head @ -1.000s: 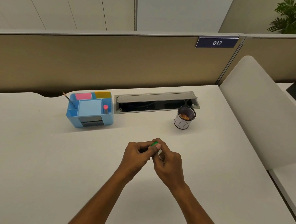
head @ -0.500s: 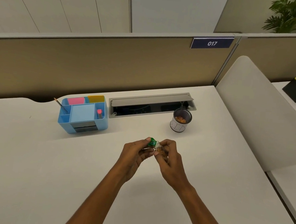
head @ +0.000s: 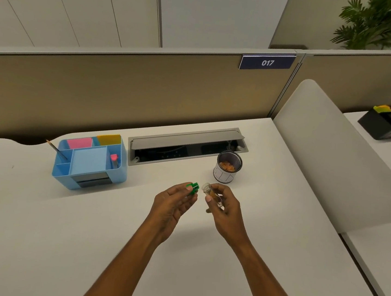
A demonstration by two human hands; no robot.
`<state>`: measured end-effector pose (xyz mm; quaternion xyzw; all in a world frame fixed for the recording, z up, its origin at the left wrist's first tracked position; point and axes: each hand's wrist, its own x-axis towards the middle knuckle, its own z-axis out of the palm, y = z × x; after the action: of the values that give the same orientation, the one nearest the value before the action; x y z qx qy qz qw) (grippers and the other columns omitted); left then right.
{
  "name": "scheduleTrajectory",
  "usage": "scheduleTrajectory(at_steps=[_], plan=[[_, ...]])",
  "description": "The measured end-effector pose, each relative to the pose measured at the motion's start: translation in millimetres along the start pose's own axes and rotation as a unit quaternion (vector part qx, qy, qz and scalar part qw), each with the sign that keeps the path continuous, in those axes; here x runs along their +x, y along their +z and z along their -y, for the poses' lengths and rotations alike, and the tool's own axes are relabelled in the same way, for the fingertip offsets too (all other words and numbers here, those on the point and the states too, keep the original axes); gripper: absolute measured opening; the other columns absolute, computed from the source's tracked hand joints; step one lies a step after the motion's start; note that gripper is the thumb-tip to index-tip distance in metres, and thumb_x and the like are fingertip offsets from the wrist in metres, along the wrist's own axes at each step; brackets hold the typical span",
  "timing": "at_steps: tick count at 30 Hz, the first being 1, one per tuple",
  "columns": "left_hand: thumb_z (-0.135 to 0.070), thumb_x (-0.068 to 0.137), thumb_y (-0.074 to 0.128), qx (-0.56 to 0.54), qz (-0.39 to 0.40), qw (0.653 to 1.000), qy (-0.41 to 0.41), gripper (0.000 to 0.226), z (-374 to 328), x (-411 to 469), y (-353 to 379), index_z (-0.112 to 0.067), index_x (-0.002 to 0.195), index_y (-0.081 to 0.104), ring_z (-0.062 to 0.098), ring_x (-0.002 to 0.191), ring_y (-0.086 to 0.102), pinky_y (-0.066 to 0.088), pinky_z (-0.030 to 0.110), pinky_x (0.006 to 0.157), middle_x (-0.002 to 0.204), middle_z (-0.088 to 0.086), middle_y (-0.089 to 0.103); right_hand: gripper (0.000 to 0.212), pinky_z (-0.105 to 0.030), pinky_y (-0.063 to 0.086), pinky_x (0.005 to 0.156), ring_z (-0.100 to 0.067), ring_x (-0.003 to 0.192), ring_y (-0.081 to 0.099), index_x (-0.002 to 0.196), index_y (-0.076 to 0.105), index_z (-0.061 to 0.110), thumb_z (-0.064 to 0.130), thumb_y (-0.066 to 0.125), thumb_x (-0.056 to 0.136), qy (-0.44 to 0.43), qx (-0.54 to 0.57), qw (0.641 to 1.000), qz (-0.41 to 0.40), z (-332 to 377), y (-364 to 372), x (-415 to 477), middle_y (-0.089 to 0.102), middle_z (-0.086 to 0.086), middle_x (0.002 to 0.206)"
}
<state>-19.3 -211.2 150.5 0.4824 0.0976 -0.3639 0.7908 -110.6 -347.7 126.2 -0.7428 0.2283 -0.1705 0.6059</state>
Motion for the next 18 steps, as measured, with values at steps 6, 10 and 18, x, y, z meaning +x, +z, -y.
scheduleTrajectory(at_steps=[6, 10, 18], plan=[[-0.001, 0.089, 0.069, -0.028, -0.006, 1.000, -0.001, 0.022, -1, 15, 0, 0.002, 0.110, 0.073, 0.033, 0.100, 0.075, 0.062, 0.036, 0.090, 0.108, 0.018, 0.078, 0.027, -0.022, 0.062, 0.074, -0.019, 0.107, 0.066, 0.122, 0.060, 0.021, 0.007, 0.060, 0.099, 0.015, 0.053, 0.998, -0.038, -4, -16, 29, 0.066, 0.011, 0.118], [0.001, 0.090, 0.067, -0.036, -0.013, 0.999, 0.007, 0.024, 1, 26, -10, -0.004, 0.113, 0.074, 0.032, 0.103, 0.075, 0.063, 0.034, 0.086, 0.110, 0.016, 0.078, 0.034, -0.032, 0.062, 0.088, -0.020, 0.115, 0.065, 0.130, 0.060, 0.014, 0.004, 0.061, 0.098, 0.028, 0.057, 0.996, -0.070, -14, -30, 53, 0.067, 0.002, 0.122], [0.005, 0.087, 0.069, -0.012, -0.063, 0.998, 0.027, 0.024, 14, 48, -38, -0.004, 0.109, 0.074, 0.035, 0.114, 0.070, 0.063, 0.029, 0.081, 0.116, 0.019, 0.075, 0.032, -0.025, 0.057, 0.084, -0.023, 0.106, 0.067, 0.120, 0.065, 0.012, 0.005, 0.072, 0.090, 0.014, 0.001, 0.990, -0.138, -20, -48, 89, 0.072, -0.010, 0.114]])
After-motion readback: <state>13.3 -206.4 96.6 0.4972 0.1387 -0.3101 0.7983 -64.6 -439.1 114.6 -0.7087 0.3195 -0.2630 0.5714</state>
